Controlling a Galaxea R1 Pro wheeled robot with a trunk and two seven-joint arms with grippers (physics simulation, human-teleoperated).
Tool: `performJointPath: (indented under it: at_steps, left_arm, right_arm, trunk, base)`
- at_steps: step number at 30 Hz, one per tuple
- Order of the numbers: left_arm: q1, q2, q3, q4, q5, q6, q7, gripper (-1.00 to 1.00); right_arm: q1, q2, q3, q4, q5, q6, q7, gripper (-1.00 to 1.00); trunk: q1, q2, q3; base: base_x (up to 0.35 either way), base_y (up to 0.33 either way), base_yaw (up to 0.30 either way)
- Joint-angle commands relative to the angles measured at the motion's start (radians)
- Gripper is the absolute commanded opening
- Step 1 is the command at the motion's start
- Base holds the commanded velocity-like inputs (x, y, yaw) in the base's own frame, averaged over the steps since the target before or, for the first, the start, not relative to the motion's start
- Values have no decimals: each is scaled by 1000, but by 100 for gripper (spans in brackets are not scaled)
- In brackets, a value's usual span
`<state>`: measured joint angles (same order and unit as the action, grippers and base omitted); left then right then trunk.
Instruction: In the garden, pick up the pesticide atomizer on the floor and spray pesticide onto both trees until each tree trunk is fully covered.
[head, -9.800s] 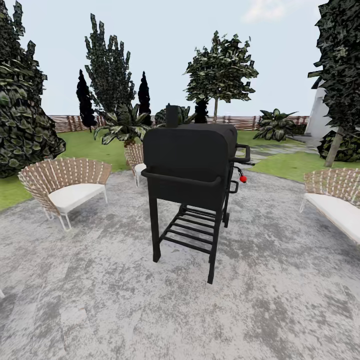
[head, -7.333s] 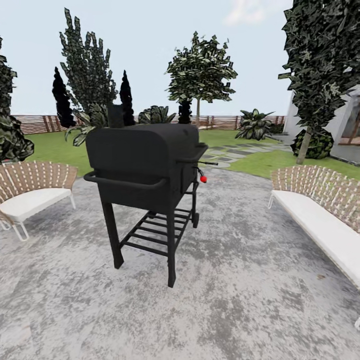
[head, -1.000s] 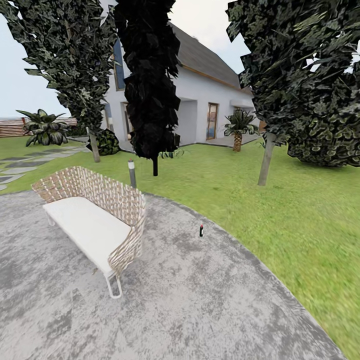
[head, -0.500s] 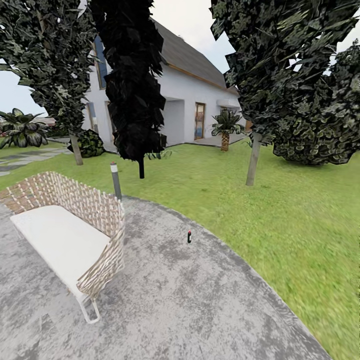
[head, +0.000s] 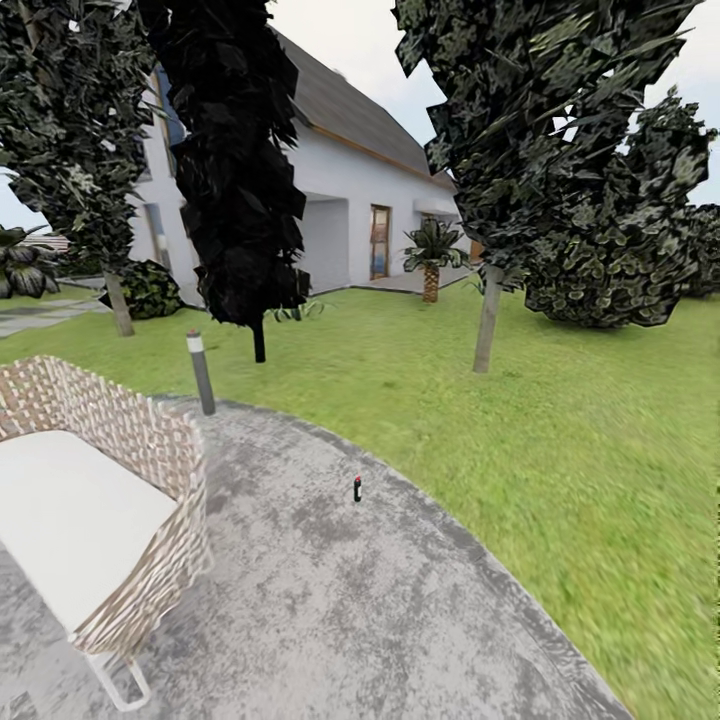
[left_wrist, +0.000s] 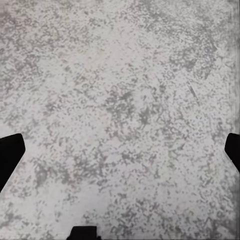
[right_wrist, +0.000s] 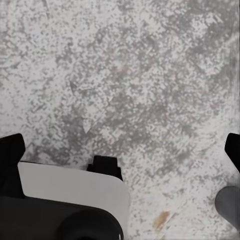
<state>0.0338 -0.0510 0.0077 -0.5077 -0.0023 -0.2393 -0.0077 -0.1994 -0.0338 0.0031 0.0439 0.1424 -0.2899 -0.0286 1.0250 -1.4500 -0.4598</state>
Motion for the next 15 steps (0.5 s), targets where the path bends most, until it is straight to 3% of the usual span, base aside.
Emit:
performJointPath:
  at_steps: [1, 15]
  left_arm:
    - [0, 0, 0, 0, 0, 0, 0, 100]
    - [0, -1, 0, 0, -1, 0, 0, 100]
  right_arm:
    - [0, 0, 0, 0, 0, 0, 0, 100]
    - [0, 0, 0, 1, -1, 0, 1, 100]
  trunk:
    - [0, 0, 0]
    - [0, 0, 0]
  base:
    - [336, -101, -139]
    - [338, -86, -61]
